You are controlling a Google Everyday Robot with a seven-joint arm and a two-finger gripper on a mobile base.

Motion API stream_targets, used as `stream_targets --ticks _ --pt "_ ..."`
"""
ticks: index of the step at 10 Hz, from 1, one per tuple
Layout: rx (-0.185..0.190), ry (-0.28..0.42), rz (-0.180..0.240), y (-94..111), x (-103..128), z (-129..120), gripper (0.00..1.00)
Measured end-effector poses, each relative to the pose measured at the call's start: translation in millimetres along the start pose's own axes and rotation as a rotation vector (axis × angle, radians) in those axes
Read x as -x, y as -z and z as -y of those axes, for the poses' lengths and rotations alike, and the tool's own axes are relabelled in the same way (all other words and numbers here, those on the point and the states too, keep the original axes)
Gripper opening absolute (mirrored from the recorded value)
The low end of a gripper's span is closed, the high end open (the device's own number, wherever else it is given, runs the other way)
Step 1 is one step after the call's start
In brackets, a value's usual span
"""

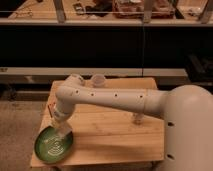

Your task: Place the white sponge in the ceramic bowl

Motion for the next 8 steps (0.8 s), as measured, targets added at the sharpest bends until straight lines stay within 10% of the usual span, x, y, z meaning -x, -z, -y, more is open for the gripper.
stream_targets --ticks 5,8 --pt "-0.133 -0.032 0.052 -4 -16 33 0.63" --pt "-0.138 -0.05 0.065 -5 -18 28 0.63"
